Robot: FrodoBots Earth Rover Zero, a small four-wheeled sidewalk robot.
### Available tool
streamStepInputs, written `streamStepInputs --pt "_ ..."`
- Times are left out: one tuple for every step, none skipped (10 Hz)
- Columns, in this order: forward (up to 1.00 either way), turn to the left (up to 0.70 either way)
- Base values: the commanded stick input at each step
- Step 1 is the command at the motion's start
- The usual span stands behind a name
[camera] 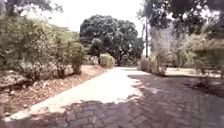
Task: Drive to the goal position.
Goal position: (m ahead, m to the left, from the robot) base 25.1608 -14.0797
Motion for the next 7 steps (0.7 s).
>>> streamStepInputs --pt "0.70 0.00" --pt "0.70 0.00" --pt "0.70 0.00" --pt "0.70 0.00" --pt "0.70 0.00" --pt "0.70 0.00" --pt "0.70 0.00"
